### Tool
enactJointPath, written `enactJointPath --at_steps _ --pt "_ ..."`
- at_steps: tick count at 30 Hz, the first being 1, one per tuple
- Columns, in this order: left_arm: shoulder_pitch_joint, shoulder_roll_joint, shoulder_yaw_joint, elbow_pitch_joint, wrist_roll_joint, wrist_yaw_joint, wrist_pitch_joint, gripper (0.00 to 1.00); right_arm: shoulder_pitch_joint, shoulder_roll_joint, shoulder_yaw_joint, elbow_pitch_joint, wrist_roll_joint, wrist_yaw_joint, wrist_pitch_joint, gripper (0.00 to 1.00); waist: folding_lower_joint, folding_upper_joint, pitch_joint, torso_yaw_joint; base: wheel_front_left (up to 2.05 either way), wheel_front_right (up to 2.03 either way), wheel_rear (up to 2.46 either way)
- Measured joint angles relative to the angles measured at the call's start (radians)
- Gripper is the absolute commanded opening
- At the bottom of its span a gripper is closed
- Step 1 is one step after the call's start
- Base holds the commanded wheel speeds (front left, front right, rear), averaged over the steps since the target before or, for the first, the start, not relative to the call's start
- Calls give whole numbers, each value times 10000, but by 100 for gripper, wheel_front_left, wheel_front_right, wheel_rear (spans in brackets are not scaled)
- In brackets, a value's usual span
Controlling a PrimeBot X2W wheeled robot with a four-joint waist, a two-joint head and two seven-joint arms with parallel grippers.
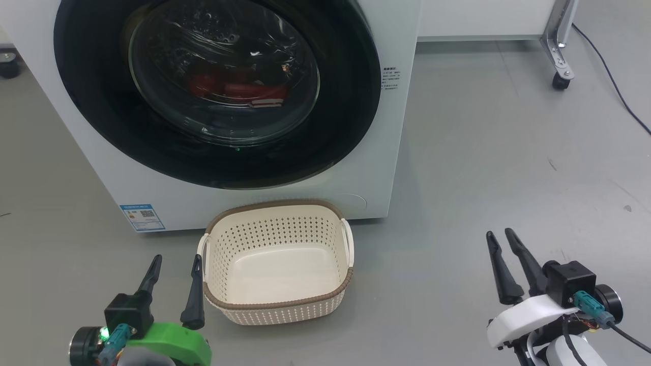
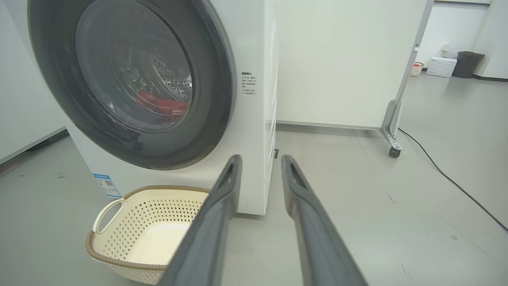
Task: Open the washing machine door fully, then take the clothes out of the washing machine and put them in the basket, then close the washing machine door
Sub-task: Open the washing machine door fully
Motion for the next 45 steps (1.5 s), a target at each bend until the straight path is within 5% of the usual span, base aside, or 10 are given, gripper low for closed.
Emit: enactJointPath --at_steps 18,31,45 --pt "-57 -123 69 -48 119 -2 0 100 0 313 -470 0 844 456 0 0 0 0 242 115 0 0 0" --pt "-628 -169 92 -410 282 -2 -29 100 -837 1003 -1440 -25 4452 1149 522 0 0 0 1099 278 0 0 0" --pt "-1656 -230 -142 -999 621 -17 -31 100 -3303 1043 -2566 -23 9112 1233 2811 0 0 0 2440 654 0 0 0"
